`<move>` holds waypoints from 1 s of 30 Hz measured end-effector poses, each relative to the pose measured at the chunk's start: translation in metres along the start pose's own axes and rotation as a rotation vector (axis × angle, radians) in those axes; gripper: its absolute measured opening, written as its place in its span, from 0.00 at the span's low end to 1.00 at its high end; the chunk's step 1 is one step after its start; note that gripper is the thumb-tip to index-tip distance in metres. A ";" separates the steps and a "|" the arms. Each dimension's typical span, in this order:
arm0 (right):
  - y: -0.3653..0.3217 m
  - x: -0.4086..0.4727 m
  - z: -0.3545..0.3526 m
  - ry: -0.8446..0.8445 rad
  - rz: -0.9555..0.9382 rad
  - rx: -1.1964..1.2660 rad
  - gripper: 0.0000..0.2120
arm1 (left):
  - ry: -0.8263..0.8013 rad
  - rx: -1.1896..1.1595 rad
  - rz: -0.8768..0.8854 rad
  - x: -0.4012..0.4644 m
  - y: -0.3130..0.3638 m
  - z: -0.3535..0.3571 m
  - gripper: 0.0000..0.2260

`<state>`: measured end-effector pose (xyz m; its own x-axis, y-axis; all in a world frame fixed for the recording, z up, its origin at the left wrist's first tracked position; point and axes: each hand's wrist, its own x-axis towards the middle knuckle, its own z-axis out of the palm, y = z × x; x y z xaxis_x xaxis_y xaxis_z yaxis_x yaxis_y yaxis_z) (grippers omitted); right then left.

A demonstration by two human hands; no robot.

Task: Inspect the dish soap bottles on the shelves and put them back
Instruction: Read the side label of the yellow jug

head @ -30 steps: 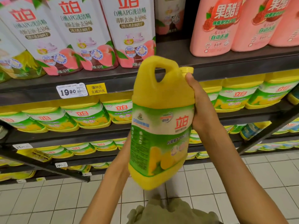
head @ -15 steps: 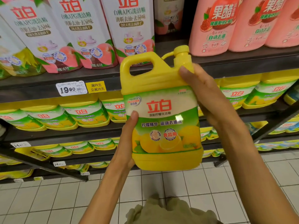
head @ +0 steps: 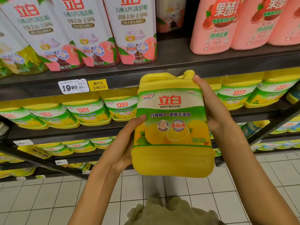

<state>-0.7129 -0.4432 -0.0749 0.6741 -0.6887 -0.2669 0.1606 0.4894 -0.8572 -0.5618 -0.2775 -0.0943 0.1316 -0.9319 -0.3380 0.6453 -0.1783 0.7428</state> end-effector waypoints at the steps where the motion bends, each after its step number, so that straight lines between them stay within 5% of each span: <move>1: 0.005 0.000 -0.002 0.008 0.021 0.024 0.16 | 0.021 0.066 -0.012 0.001 0.003 0.001 0.13; 5: 0.020 -0.001 -0.007 0.042 0.082 0.068 0.18 | 0.026 0.236 -0.019 -0.004 0.003 -0.002 0.09; 17: 0.028 -0.005 -0.010 0.089 0.196 0.022 0.20 | 0.060 0.053 -0.097 -0.017 -0.014 -0.003 0.15; 23: 0.026 -0.015 -0.003 0.036 0.008 0.003 0.19 | 0.085 0.036 -0.114 -0.011 -0.021 -0.004 0.19; 27: 0.021 -0.017 0.008 0.050 -0.141 -0.007 0.30 | 0.087 0.074 0.030 -0.004 -0.024 0.005 0.16; 30: 0.010 -0.017 0.013 0.035 -0.223 -0.072 0.30 | 0.144 0.160 0.187 0.000 -0.023 0.007 0.28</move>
<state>-0.7135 -0.4195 -0.0729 0.6025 -0.7940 -0.0812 0.2501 0.2844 -0.9255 -0.5816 -0.2754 -0.1075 0.3501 -0.9010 -0.2561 0.4743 -0.0653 0.8779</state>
